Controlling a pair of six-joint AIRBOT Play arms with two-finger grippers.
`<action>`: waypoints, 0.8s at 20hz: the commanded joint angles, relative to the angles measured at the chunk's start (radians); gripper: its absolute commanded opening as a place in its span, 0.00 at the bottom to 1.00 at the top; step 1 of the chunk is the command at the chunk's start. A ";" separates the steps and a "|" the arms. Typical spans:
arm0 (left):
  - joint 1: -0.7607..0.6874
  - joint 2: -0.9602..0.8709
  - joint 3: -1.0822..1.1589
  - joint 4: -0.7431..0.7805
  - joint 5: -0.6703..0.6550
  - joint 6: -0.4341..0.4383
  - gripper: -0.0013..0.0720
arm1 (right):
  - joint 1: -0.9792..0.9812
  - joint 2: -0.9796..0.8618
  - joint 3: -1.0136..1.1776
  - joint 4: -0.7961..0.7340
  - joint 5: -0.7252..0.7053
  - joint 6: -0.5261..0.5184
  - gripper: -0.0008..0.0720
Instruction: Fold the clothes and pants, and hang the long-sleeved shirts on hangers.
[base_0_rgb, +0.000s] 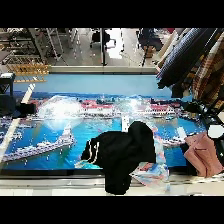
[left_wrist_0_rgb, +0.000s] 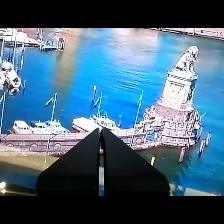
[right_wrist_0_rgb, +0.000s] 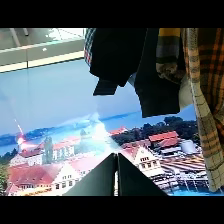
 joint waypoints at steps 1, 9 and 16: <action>0.001 0.001 0.000 0.000 0.000 0.000 0.03 | 0.001 0.000 0.000 0.000 0.000 0.000 0.04; 0.001 -0.002 0.000 0.000 -0.024 0.000 0.03 | 0.001 0.000 0.000 0.000 0.000 0.000 0.04; -0.005 -0.059 0.000 -0.141 0.031 -0.011 0.83 | 0.002 0.000 0.000 0.008 -0.008 0.001 0.04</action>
